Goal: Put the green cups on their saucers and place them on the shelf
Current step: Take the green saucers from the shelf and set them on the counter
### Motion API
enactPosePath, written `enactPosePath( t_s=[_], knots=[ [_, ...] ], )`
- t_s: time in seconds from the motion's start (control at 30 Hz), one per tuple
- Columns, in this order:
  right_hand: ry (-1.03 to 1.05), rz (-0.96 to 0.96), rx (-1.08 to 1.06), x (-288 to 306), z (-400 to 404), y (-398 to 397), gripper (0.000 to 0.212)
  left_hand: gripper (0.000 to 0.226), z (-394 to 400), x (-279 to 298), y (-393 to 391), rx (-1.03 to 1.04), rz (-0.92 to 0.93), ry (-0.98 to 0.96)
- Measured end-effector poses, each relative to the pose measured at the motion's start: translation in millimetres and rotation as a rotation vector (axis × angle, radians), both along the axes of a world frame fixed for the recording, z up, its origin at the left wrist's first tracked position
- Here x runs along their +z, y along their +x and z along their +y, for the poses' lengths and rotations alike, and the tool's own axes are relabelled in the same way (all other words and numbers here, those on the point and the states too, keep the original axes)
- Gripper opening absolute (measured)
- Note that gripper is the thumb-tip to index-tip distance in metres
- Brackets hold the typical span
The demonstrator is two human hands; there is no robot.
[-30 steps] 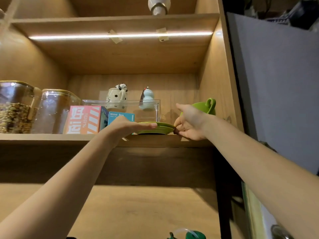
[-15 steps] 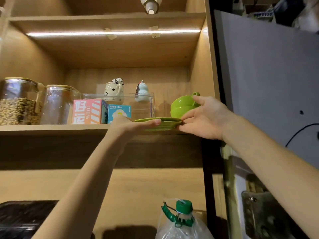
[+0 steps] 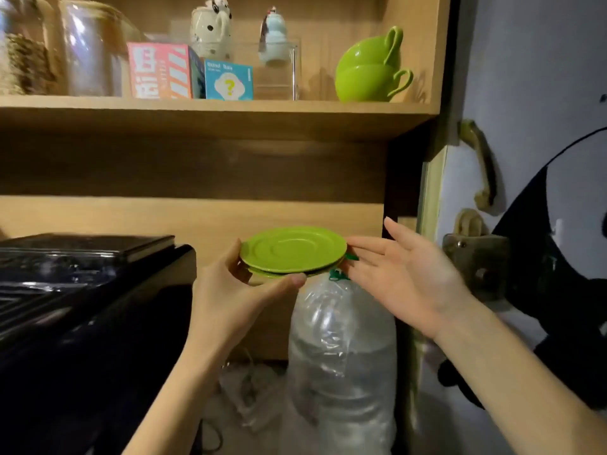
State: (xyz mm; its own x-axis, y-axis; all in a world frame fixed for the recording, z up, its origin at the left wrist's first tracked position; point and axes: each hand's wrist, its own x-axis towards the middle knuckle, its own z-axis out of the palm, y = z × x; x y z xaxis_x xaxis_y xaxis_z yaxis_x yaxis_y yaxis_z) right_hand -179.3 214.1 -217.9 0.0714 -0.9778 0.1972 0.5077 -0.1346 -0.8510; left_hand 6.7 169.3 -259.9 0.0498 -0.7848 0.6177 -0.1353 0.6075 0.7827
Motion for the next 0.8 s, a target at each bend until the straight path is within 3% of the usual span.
enactPosePath(
  t_s=[0.07,0.13,0.37,0.47,0.57,0.7,0.8],
  knots=[
    [0.044,-0.027,0.007,-29,3,7,0.046,0.117,2,-36,7,0.074,-0.046,0.041],
    [0.097,-0.074,0.002,-58,5,15,0.044,0.133,5,-70,16,0.105,-0.095,0.094],
    [0.333,-0.083,-0.026,-165,2,39,0.050,0.112,28,-176,39,0.098,-0.134,0.230],
    [0.420,-0.104,-0.038,-213,0,46,0.047,0.125,36,-218,43,0.130,-0.158,0.346],
    [0.494,-0.099,-0.044,-257,2,52,0.035,0.120,45,-257,45,0.147,-0.151,0.461],
    [0.586,-0.006,-0.082,-310,7,55,0.034,0.109,61,-297,50,0.164,-0.281,0.486],
    [0.620,0.132,-0.106,-344,10,57,0.034,0.114,67,-325,59,0.155,-0.369,0.580]
  ],
)
